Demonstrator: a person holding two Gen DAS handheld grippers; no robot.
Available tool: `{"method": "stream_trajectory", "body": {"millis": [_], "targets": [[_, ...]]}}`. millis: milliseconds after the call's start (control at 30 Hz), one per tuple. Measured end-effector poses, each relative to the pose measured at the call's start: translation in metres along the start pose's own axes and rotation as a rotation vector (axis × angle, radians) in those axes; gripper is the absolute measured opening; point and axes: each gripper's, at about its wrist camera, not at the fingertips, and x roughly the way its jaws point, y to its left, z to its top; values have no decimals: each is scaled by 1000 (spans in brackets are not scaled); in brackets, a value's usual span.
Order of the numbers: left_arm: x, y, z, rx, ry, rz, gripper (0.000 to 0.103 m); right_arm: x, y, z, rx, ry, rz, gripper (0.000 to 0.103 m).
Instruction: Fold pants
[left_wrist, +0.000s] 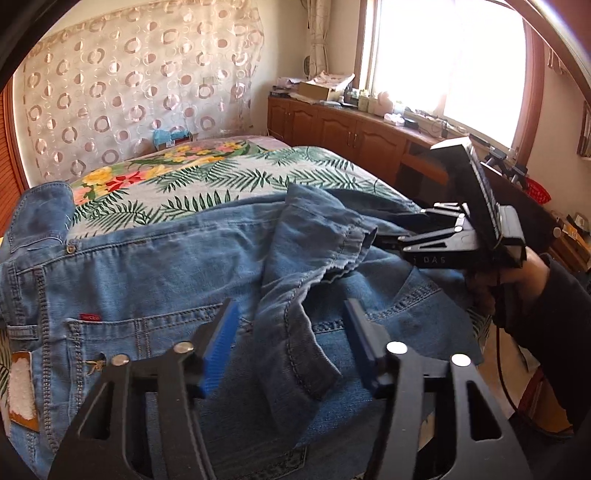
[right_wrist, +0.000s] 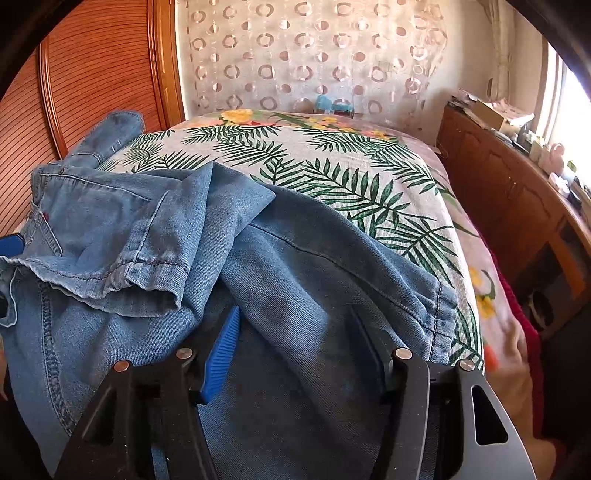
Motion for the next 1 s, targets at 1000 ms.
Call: {"method": "stream_trajectory", "body": {"millis": [1000], "targets": [[2,28,-15,-85,-6,28,28,-19,13,13,23,-19,252,29]]}}
